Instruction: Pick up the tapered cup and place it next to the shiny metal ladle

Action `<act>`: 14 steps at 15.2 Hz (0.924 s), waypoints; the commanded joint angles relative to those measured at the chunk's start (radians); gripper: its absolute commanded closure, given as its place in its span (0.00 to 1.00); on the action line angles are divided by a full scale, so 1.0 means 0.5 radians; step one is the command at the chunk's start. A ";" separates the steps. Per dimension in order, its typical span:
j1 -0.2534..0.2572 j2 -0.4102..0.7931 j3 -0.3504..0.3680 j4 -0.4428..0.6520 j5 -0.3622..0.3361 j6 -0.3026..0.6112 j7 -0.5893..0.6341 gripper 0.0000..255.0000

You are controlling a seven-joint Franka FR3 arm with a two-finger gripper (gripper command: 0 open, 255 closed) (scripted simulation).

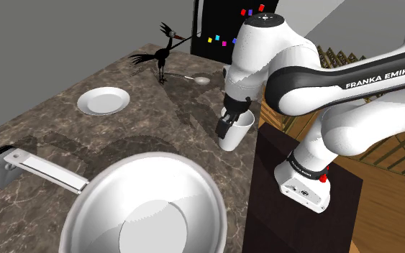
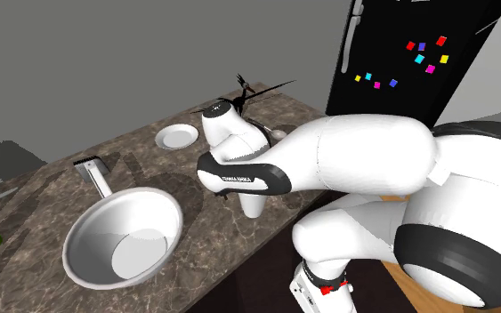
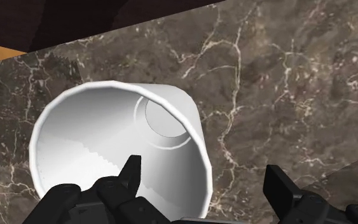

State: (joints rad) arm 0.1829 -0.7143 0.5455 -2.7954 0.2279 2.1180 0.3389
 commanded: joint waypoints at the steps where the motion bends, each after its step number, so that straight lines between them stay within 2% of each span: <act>1: 0.000 0.000 0.000 0.000 0.000 0.000 0.000 0.00; 2: 0.000 0.000 0.000 0.000 0.000 0.000 0.000 1.00; 11: 0.000 0.000 0.000 0.000 0.000 0.001 0.000 1.00; 14: 0.002 -0.048 -0.033 0.053 -0.015 -0.100 -0.013 1.00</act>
State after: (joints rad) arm 0.1828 -0.7303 0.5342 -2.7744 0.2222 2.0820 0.3349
